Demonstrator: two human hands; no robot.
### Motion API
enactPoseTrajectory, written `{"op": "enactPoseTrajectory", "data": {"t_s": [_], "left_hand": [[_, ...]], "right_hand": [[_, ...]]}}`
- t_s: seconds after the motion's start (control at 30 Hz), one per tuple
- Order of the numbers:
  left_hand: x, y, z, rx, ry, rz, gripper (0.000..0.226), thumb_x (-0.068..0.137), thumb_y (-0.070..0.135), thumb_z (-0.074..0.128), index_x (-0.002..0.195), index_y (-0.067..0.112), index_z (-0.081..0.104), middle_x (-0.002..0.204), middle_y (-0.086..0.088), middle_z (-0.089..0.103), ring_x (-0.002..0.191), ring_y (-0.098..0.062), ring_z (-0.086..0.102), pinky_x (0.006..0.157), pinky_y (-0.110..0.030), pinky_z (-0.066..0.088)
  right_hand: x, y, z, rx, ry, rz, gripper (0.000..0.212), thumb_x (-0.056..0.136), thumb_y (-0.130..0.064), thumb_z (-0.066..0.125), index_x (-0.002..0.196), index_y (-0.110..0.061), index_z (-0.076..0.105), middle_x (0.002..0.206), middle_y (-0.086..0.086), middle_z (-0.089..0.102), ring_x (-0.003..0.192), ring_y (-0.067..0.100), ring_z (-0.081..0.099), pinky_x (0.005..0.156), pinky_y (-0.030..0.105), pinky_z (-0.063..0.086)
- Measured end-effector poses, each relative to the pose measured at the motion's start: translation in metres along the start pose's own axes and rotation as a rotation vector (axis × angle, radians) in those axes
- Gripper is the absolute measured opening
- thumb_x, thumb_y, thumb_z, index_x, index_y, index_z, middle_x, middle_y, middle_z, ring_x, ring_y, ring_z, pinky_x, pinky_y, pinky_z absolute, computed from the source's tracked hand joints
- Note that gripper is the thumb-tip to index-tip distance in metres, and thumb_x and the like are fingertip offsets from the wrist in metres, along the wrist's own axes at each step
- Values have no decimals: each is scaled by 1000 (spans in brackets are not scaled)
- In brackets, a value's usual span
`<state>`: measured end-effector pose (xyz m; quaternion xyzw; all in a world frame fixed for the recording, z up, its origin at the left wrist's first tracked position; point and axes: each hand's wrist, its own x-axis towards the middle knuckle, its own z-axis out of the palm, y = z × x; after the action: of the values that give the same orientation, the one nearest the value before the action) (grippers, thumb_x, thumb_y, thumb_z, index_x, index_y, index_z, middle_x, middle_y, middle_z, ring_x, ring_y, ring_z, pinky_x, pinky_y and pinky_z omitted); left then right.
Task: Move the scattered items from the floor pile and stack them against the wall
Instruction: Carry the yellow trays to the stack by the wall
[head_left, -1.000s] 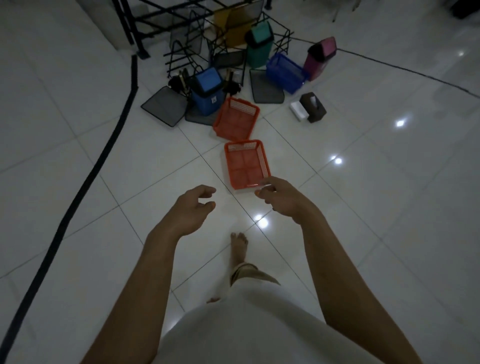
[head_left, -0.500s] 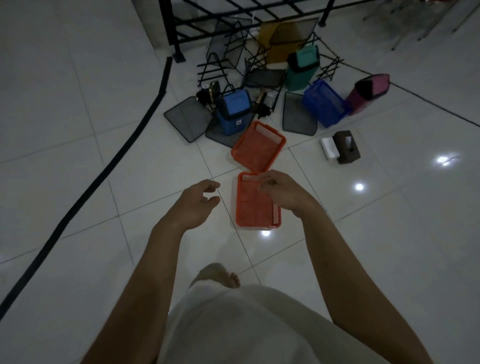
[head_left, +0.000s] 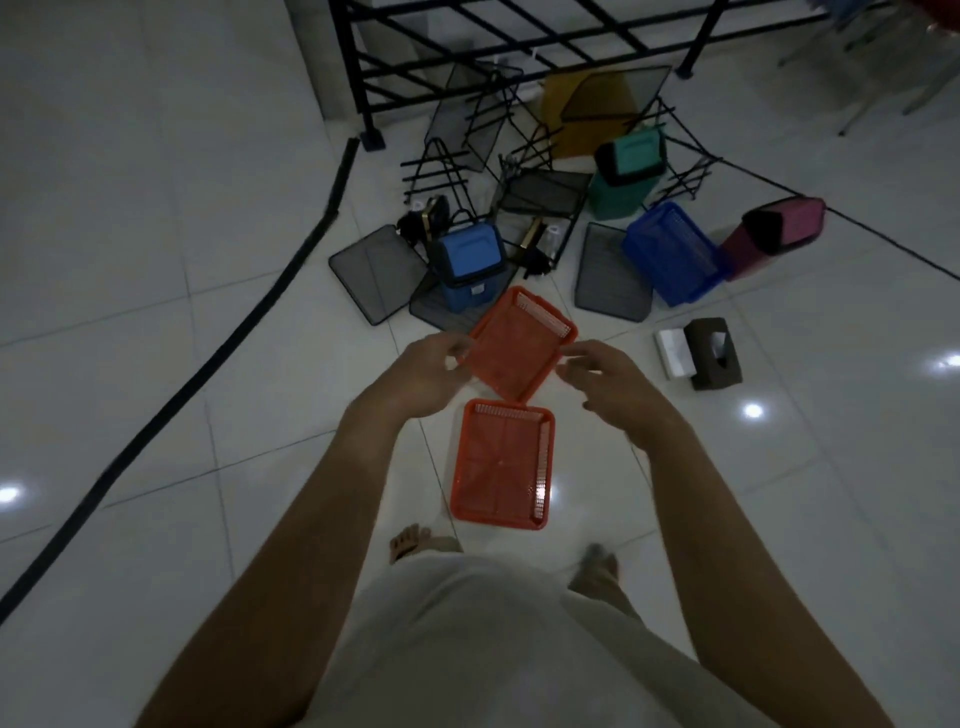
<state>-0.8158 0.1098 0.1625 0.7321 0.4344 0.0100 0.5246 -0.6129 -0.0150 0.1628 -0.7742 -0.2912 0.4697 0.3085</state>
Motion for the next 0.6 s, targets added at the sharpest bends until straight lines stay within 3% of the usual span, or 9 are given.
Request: {"op": "enactPoseTrajectory", "data": {"t_s": [0.13,0.2,0.33,0.43,0.5,0.6], "left_hand": [[40,52,50,-47,27,-27,39,97,19,54,136,17,50,129,3,52,100,-11,56,61,-2,40],[55,77,83,-68,83,-49,41,97,17,52,138,17,48,127,5,51,100,-8,53,62,0,40],[81,130,154,-47,155,-81,40,96,17,53,135,16,50,134,4,51,115,-11,52,97,-20,40],[97,183,200,-66,163,-89,37,96,14,54,132,7,51,121,2,51,110,-11,50,94,-21,40],[111,209,223,-37,180,-84,37,95,15,57,130,5,53,124,-6,56,113,-21,54,99,-30,43],[138,232,251,22,235,-89,51,87,37,62,128,7,58,129,-15,58,118,-30,55,103,-47,44]], "right_hand": [[26,19,-84,-79,-31,-44,18,96,-27,59,113,-31,58,111,-8,55,107,11,52,91,30,44],[41,33,-128,-101,-50,-64,17,96,-27,59,111,-32,59,115,-5,56,102,10,53,89,29,45],[65,57,-210,-229,-106,-126,28,96,-24,59,124,-22,59,120,0,54,103,10,51,81,21,40],[82,63,-263,-307,-153,-154,35,97,-24,58,131,-18,54,130,4,52,106,9,47,82,18,39],[92,65,-292,-321,-166,-174,38,98,-24,58,134,-16,51,136,6,50,109,10,46,85,16,36],[107,67,-330,-366,-200,-223,43,99,-25,55,139,-14,46,144,6,44,124,15,44,89,13,31]]}}
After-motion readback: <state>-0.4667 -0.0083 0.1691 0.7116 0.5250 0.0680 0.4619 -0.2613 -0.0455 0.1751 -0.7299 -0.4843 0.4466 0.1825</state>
